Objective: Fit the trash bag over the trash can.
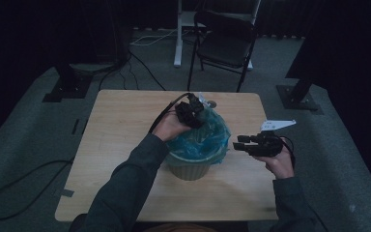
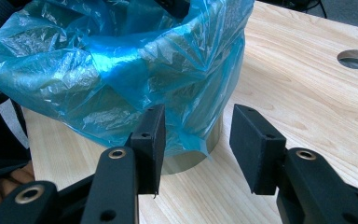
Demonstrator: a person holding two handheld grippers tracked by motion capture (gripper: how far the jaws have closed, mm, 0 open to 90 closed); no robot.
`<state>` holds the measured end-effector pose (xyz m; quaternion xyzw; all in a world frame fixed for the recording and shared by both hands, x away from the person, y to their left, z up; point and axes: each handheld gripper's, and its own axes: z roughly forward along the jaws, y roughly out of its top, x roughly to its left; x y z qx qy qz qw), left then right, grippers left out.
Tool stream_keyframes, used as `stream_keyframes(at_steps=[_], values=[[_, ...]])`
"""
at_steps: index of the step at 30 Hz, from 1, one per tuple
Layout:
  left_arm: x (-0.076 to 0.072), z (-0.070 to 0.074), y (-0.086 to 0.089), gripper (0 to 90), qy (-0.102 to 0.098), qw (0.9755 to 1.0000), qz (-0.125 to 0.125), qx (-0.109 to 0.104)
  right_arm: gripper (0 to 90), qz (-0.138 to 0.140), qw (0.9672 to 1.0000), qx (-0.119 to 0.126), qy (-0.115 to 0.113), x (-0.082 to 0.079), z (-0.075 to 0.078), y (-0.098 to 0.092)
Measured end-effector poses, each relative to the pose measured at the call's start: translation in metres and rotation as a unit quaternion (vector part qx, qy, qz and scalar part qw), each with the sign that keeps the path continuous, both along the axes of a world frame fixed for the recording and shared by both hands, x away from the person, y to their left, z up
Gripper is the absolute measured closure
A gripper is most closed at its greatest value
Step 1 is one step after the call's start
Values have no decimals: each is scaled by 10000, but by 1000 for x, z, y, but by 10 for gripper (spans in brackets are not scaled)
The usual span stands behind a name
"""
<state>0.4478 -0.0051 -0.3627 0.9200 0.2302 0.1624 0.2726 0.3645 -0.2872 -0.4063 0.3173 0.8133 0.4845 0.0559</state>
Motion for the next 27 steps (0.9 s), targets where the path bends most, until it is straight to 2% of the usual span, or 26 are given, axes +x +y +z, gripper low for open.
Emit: stream_keyframes(at_steps=[6, 10, 11, 14, 17, 20, 22, 23, 27], values=[[4, -1, 0, 581, 0, 9995, 266, 152, 551, -12, 10000, 0, 12, 0, 0, -1], [5, -2, 0, 580, -14, 9991, 400, 165, 551, -6, 10000, -3, 5, 0, 0, -1], [7, -1, 1, 580, 10, 9985, 531, 152, 551, -7, 10000, -4, 4, 0, 0, -1], [7, -1, 2, 580, 28, 9984, 544, 127, 551, -9, 10000, -2, 12, 0, 0, -1], [6, -1, 1, 570, -23, 9987, 497, 115, 551, -13, 10000, -3, 18, 0, 0, -1], [4, 0, 2, 570, 9, 9995, 309, 14, 551, -11, 10000, -7, 16, 0, 0, 0], [3, 0, 2, 570, 34, 9997, 250, 30, 551, -10, 10000, -7, 16, 0, 0, 0], [1, -1, -1, 570, 22, 9999, 75, 75, 551, -10, 10000, -8, 17, 0, 0, 0], [-2, -2, -4, 576, 72, 9998, -159, 101, 551, -2, 10000, -12, 15, 0, -1, 0]])
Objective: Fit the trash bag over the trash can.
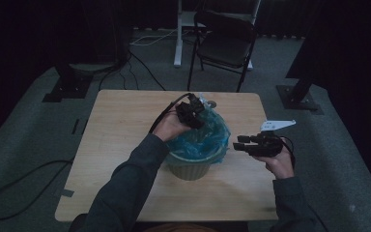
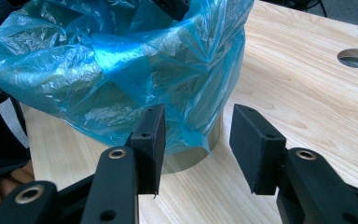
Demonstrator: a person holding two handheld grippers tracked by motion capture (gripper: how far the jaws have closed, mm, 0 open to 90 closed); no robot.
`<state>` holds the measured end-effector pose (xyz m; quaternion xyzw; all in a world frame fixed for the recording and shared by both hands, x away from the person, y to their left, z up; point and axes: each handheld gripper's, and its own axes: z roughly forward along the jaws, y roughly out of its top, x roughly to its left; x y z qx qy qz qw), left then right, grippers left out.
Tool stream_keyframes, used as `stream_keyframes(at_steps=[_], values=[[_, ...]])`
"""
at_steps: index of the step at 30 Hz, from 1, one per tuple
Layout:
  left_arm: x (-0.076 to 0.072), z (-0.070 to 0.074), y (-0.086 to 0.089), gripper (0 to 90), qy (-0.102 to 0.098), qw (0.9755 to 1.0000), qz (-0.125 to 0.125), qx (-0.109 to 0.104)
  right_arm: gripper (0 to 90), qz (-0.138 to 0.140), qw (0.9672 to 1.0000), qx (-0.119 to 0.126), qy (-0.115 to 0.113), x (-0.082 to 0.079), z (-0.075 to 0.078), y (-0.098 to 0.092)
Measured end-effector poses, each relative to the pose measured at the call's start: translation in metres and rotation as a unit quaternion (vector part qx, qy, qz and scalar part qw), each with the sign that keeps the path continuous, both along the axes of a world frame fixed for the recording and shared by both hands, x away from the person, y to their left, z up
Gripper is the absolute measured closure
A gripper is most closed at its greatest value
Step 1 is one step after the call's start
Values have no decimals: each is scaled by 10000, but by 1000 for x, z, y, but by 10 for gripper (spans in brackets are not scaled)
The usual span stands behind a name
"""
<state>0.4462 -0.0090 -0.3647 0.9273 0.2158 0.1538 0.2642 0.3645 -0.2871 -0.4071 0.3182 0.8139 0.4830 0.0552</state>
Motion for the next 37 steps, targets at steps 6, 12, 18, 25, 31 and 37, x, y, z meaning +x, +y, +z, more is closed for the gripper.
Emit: stream_keyframes(at_steps=[6, 12, 18, 25, 31, 37], values=[[-4, -1, -4, 576, 61, 9996, -268, 5, 551, -2, 10000, 5, -1, 0, 0, 0], [-5, -4, -7, 573, 204, 9987, -450, 104, 550, 4, 10000, -2, 1, 0, 0, 0], [-8, 2, -4, 571, 38, 9987, -474, -169, 550, -10, 10000, 1, -2, 0, 0, -1], [-21, 26, 21, 565, -610, 9920, -421, -1019, 550, -20, 10000, 7, -3, 0, 0, -2], [-28, 45, 47, 564, -930, 9842, -230, -1487, 550, -20, 10000, 2, -11, 0, 0, -1], [-30, 52, 66, 564, -1040, 9802, -51, -1685, 550, -19, 10000, 0, -12, 0, 0, -1]])
